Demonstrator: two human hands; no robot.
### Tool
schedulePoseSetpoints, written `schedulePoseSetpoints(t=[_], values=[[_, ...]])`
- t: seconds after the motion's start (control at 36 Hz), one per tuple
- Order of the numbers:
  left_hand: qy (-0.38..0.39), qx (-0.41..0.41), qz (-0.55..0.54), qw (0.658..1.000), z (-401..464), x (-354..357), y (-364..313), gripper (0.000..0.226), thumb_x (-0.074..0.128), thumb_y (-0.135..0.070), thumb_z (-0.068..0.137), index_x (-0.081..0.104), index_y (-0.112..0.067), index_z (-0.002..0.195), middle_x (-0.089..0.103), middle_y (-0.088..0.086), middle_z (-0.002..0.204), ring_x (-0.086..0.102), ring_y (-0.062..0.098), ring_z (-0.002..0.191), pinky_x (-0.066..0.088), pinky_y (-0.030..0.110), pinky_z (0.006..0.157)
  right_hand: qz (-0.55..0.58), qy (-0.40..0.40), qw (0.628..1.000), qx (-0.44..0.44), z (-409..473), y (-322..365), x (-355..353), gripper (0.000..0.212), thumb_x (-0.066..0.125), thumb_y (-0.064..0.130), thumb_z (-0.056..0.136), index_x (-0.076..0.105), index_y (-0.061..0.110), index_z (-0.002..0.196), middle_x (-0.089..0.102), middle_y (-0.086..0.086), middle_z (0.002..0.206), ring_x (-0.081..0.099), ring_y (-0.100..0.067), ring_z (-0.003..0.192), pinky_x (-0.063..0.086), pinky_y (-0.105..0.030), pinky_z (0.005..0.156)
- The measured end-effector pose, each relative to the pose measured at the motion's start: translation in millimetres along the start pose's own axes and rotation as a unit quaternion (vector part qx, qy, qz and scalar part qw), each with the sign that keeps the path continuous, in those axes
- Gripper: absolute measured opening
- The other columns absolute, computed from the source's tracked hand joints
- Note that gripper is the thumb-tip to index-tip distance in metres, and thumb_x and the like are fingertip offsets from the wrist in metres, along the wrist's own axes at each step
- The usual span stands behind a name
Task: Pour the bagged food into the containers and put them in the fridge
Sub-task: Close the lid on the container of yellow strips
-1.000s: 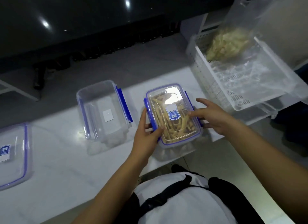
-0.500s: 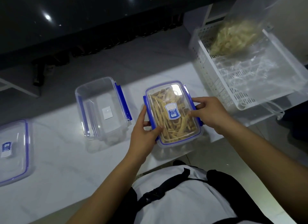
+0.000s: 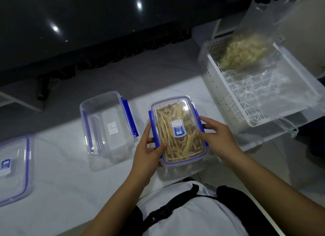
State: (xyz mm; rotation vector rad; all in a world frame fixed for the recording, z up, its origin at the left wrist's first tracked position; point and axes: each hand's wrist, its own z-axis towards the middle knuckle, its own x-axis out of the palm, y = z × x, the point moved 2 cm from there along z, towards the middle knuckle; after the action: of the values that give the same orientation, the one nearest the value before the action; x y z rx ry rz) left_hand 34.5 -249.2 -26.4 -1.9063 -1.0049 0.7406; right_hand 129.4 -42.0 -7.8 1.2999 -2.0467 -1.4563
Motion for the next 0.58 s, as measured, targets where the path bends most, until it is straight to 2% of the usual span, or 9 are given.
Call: schedulePoseSetpoints(t=[0.08,0.14,0.22,0.33,0.42,0.5,0.53,0.58], values=[[-0.006,0.005,-0.001,1.000,-3.7,-4.9,1.2,0.077,0.069,-0.021,0.092,0.027,-0.054,0.148,0.057,-0.020,0.112,0.067,-0.011,0.085,0.059,0.024,0.057,0.039,0.017,0.999,-0.003,-3.6,2.3,5.2,0.048,0.078,0.015,0.083,0.062,0.056,0.102,0.069,0.017,0.102,0.070,-0.004,0.085,0.059,-0.024,0.057],[-0.011,0.008,-0.001,1.000,-4.7,-7.0,0.2,0.075,0.067,-0.021,0.093,0.027,-0.053,0.149,0.057,-0.019,0.114,0.068,-0.009,0.087,0.060,0.026,0.059,0.045,0.021,0.999,-0.009,-2.4,5.4,7.6,0.050,0.077,0.011,0.083,0.062,0.056,0.101,0.068,0.016,0.102,0.070,0.000,0.083,0.058,-0.023,0.055],[-0.026,0.004,-0.006,1.000,-0.4,-10.0,-8.2,0.074,0.064,-0.019,0.096,0.026,-0.049,0.152,0.056,-0.017,0.117,0.071,0.003,0.090,0.062,0.029,0.061,0.044,0.025,0.999,-0.012,4.8,15.4,10.1,0.049,0.077,0.012,0.083,0.065,0.045,0.116,0.068,0.015,0.106,0.069,-0.011,0.094,0.063,-0.037,0.068],[-0.047,0.009,-0.006,0.999,13.9,-11.3,-28.7,0.068,0.061,-0.020,0.097,0.029,-0.044,0.151,0.055,-0.011,0.123,0.063,0.012,0.104,0.062,0.031,0.062,0.033,0.014,0.999,-0.037,22.0,35.3,15.2,0.044,0.080,0.014,0.081,0.064,0.044,0.110,0.070,0.008,0.109,0.068,-0.019,0.100,0.062,-0.046,0.077],[-0.055,0.019,0.001,0.998,27.6,-9.3,-45.2,0.064,0.062,-0.022,0.096,0.032,-0.043,0.148,0.053,-0.014,0.118,0.061,0.009,0.099,0.061,0.029,0.061,0.037,0.002,0.998,-0.054,39.6,46.6,18.3,0.048,0.081,0.010,0.079,0.066,0.042,0.110,0.071,0.007,0.104,0.069,-0.019,0.097,0.063,-0.041,0.073],[-0.047,0.008,-0.014,0.999,41.6,-6.8,-58.6,0.061,0.065,-0.018,0.095,0.036,-0.043,0.144,0.054,-0.016,0.110,0.061,0.011,0.097,0.062,0.034,0.061,0.042,-0.011,0.997,-0.056,58.7,52.2,21.0,0.053,0.079,0.003,0.078,0.068,0.032,0.121,0.070,0.002,0.109,0.068,-0.018,0.098,0.061,-0.031,0.064],[-0.044,0.000,-0.024,0.999,45.8,-6.1,-62.6,0.061,0.064,-0.016,0.096,0.038,-0.042,0.143,0.055,-0.015,0.110,0.062,0.012,0.098,0.063,0.035,0.061,0.039,-0.013,0.998,-0.057,64.5,53.8,22.0,0.053,0.076,-0.001,0.078,0.069,0.033,0.118,0.069,0.005,0.110,0.067,-0.015,0.099,0.058,-0.024,0.060],[-0.042,-0.012,-0.034,0.998,53.4,-5.6,-70.3,0.057,0.062,-0.011,0.097,0.041,-0.041,0.140,0.060,-0.009,0.113,0.066,0.019,0.101,0.064,0.041,0.063,0.023,-0.005,0.998,-0.062,73.1,58.9,25.7,0.055,0.069,-0.007,0.077,0.072,0.044,0.096,0.067,0.017,0.105,0.065,-0.006,0.099,0.054,-0.016,0.055]])
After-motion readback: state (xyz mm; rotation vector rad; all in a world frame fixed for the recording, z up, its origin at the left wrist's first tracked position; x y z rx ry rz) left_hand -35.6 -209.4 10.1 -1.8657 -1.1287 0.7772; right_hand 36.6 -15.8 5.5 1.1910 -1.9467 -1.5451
